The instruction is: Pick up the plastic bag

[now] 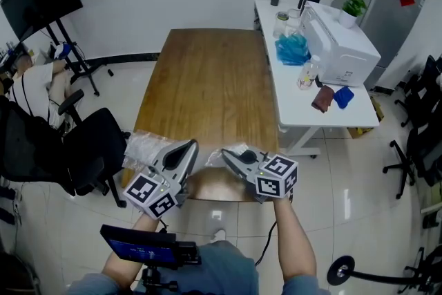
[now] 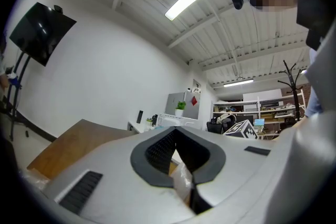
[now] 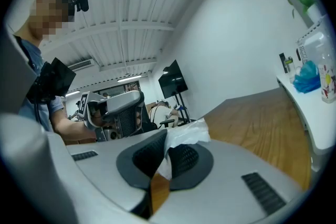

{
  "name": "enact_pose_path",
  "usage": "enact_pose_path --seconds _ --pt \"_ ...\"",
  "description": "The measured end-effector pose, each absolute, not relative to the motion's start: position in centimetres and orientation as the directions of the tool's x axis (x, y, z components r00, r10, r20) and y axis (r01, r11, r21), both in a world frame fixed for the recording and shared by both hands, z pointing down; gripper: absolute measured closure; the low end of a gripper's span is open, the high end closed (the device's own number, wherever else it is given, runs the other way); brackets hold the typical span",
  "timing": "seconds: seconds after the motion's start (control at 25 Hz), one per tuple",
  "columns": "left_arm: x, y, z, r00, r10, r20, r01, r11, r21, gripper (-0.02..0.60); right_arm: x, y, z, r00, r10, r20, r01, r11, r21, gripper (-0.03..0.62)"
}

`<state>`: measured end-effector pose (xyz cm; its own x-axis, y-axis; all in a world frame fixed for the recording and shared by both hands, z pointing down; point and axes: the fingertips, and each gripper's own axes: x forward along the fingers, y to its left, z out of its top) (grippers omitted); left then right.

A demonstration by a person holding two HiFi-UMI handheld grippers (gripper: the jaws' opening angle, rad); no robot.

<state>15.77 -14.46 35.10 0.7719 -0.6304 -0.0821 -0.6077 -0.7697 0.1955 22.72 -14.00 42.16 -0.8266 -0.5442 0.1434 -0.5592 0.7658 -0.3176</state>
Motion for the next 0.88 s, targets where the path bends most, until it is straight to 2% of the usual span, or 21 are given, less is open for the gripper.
enact_pose_path --seconds 0.44,0.52,0.6,0.88 --pt "20.6 -15.2 36.9 0.81 -0.583 -0.059 -0.558 -0.798 0.228 0.581 27.2 -13.4 46.7 -0.774 -0.561 0.294 -0.63 0.729 -0.268 0.594" --pt "21.4 -15.3 37.3 0.818 -0.573 -0.054 -0.548 -0.804 0.231 0.581 27.8 -13.3 47.6 -0.759 -0.563 0.326 -0.644 0.721 -0.255 0.565" --pt "22.1 -15.4 37.6 0.822 -0.567 -0.047 -0.543 -0.807 0.234 0.581 28.4 -13.3 48.5 -0.744 -0.568 0.352 -0.658 0.714 -0.24 0.564" --pt "23.6 -15.9 38.3 0.833 -0.553 -0.025 -0.532 -0.813 0.237 0.581 30.1 -13.8 50.5 -0.675 -0.621 0.399 -0.721 0.67 -0.178 0.562"
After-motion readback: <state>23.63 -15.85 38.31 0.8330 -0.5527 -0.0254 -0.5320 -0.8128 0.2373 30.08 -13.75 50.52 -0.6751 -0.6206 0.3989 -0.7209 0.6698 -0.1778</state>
